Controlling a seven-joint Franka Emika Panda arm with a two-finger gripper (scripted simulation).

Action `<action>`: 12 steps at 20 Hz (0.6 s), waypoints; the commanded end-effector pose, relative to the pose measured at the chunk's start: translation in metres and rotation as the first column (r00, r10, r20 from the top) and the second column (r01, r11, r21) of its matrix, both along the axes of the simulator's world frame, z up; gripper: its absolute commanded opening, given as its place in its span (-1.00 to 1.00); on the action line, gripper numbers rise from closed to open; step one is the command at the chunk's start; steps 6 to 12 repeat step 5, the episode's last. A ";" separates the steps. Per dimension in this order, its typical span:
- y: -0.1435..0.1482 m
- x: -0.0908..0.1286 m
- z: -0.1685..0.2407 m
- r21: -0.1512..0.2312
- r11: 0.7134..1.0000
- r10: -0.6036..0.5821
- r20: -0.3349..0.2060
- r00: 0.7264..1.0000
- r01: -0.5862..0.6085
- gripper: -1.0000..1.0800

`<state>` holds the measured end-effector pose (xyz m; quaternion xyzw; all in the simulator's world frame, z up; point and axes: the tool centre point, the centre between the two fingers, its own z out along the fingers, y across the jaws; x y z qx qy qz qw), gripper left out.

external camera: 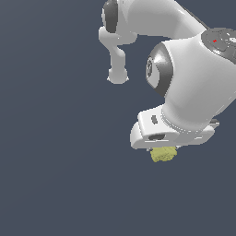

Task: Pick up the object and move it to a goal position.

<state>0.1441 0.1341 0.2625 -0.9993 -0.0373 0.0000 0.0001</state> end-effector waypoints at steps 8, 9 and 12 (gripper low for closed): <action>0.001 0.002 0.002 0.000 1.000 0.000 0.000 1.000 0.000 -1.00; 0.001 0.002 0.002 0.000 1.000 0.000 0.000 1.000 0.000 -1.00; 0.001 0.002 0.002 0.000 1.000 0.000 0.000 1.000 0.000 -1.00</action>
